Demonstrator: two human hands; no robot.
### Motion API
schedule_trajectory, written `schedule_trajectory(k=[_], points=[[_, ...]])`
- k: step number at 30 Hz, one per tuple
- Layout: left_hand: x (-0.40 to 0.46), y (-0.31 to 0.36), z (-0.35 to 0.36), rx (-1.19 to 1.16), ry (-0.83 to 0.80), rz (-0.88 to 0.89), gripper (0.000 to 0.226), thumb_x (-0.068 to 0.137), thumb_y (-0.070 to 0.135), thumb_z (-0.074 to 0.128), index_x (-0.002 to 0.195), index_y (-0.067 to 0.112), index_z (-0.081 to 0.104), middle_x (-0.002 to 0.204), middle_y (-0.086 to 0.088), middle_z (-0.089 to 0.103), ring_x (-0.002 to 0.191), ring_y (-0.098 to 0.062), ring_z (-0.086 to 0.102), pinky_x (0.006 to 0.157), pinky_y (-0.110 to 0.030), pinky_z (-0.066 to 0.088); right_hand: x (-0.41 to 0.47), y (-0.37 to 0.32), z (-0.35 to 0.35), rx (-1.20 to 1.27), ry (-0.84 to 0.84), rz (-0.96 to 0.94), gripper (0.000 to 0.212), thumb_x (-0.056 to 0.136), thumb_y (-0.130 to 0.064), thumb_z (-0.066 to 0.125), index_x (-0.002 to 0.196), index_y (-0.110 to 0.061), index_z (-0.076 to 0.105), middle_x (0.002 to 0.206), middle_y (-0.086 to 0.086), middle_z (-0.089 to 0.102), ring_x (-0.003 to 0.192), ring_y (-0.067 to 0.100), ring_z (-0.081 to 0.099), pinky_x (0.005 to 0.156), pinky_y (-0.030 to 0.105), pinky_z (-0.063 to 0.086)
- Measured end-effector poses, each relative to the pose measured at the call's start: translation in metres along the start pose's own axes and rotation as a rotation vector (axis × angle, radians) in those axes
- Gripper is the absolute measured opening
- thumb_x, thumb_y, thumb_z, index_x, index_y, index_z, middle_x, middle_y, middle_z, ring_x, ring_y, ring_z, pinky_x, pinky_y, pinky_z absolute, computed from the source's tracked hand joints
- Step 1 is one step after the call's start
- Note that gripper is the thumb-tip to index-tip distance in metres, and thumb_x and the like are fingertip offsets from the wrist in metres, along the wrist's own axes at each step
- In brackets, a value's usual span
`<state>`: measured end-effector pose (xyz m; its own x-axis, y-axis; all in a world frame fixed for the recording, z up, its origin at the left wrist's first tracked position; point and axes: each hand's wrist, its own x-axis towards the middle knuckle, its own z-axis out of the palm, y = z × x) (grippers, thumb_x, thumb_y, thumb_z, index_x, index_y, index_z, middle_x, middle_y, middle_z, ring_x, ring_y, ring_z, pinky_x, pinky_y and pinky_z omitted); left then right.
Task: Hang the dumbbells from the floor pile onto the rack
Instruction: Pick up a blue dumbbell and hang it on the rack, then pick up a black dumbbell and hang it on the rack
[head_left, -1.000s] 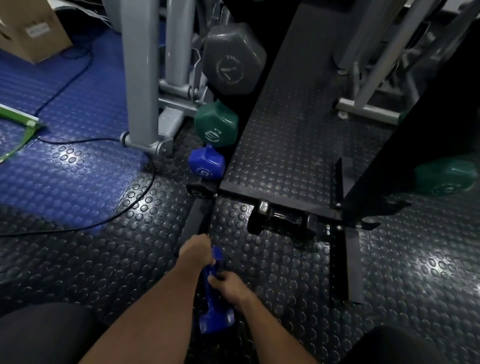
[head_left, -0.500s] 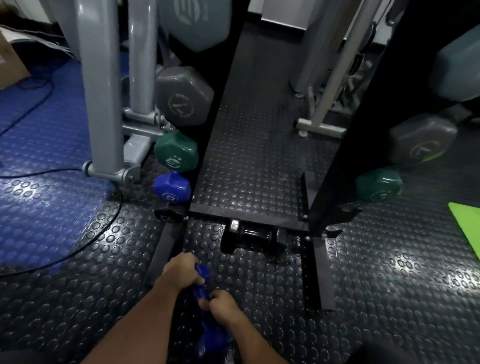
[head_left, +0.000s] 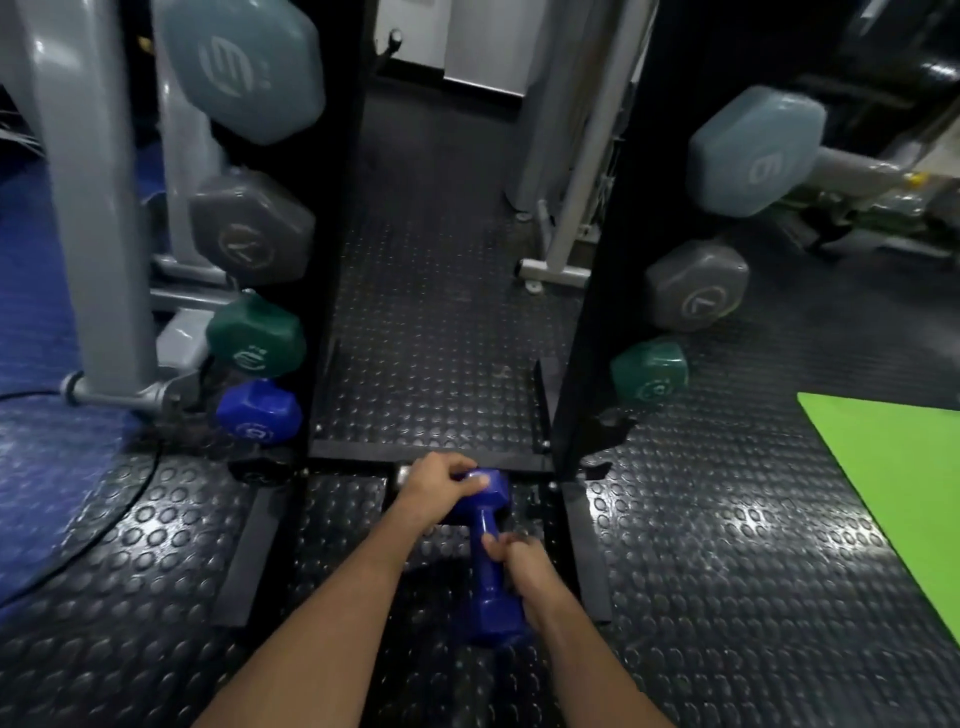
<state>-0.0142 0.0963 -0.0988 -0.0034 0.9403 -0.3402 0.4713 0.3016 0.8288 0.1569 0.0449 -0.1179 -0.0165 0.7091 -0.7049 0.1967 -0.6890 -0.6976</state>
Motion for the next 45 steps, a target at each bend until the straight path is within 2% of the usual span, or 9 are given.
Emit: schedule_trajectory(k=[6,11,14,19,26,31,37,40,45], points=[[0.009,0.051,0.034,-0.303,-0.014,0.020,0.034,0.105,0.036,0.058,0.131,0.017,0.069,0.129,0.001,0.070,0.117,-0.012,0.064,0.110,-0.033,0.047,-0.010,-0.008,-0.054,0.123,0.071,-0.012,0.012,0.090,-0.011,0.071,0.079,-0.008,0.066,0.079,0.015,0.068,0.068,0.027,0.062,0.063,0.035,0.053],[0.023,0.080,0.050,-0.504,0.039,-0.016,0.043,0.106,0.048,0.051,0.132,0.017,0.066,0.125,0.004,0.070,0.119,-0.014,0.064,0.112,-0.040,0.047,-0.012,-0.007,-0.109,0.137,0.171,0.029,0.018,0.093,-0.010,0.067,0.106,0.001,0.066,0.092,0.019,0.073,0.081,0.036,0.067,0.066,0.041,0.057],[0.028,0.093,0.061,-0.598,0.079,-0.035,0.044,0.107,0.044,0.050,0.139,0.016,0.062,0.126,0.007,0.067,0.123,-0.016,0.063,0.115,-0.043,0.046,-0.016,-0.013,-0.142,0.148,0.234,0.066,0.017,0.092,-0.013,0.070,0.100,0.002,0.065,0.082,0.017,0.065,0.069,0.031,0.060,0.051,0.032,0.052],[0.034,0.126,0.092,-0.647,0.081,0.023,0.043,0.109,0.037,0.050,0.148,0.020,0.053,0.147,0.001,0.058,0.139,-0.020,0.052,0.120,-0.042,0.039,-0.017,-0.049,-0.194,0.148,0.335,-0.023,0.015,0.094,-0.010,0.068,0.100,0.003,0.064,0.084,0.018,0.063,0.077,0.032,0.058,0.066,0.039,0.051],[0.045,0.154,0.118,-0.810,0.142,0.049,0.054,0.110,0.045,0.040,0.162,0.031,0.032,0.166,0.004,0.034,0.153,-0.020,0.032,0.125,-0.042,0.025,0.008,-0.122,-0.241,0.145,0.351,-0.176,0.021,0.093,-0.015,0.071,0.105,0.001,0.065,0.082,0.012,0.063,0.068,0.024,0.058,0.056,0.032,0.051],[0.062,0.151,0.110,-0.817,0.098,0.093,0.055,0.110,0.049,0.036,0.162,0.033,0.029,0.168,0.007,0.030,0.155,-0.017,0.029,0.127,-0.050,0.021,0.024,-0.154,-0.238,0.120,0.337,-0.236,0.021,0.093,-0.010,0.071,0.106,0.004,0.064,0.091,0.015,0.064,0.077,0.027,0.059,0.070,0.040,0.053],[0.066,0.155,0.107,-0.833,0.051,0.098,0.055,0.109,0.050,0.035,0.162,0.035,0.031,0.168,0.010,0.033,0.154,-0.014,0.030,0.127,-0.055,0.020,0.044,-0.177,-0.222,0.076,0.331,-0.267,0.005,0.092,-0.004,0.068,0.089,-0.001,0.065,0.079,0.014,0.061,0.065,0.023,0.055,0.060,0.033,0.047],[0.065,0.152,0.100,-0.828,0.009,0.109,0.054,0.110,0.046,0.038,0.162,0.031,0.031,0.168,0.010,0.031,0.155,-0.014,0.028,0.128,-0.054,0.021,0.046,-0.191,-0.215,0.051,0.343,-0.261,0.019,0.092,0.004,0.057,0.076,-0.004,0.060,0.066,0.010,0.055,0.057,0.021,0.050,0.053,0.029,0.042],[0.065,0.147,0.094,-0.798,-0.052,0.107,0.053,0.111,0.046,0.038,0.162,0.035,0.030,0.168,0.010,0.031,0.154,-0.018,0.030,0.126,-0.054,0.026,0.059,-0.209,-0.205,0.083,0.362,-0.303,0.016,0.085,0.005,0.055,0.074,-0.005,0.059,0.073,0.014,0.056,0.059,0.021,0.051,0.058,0.032,0.044]])
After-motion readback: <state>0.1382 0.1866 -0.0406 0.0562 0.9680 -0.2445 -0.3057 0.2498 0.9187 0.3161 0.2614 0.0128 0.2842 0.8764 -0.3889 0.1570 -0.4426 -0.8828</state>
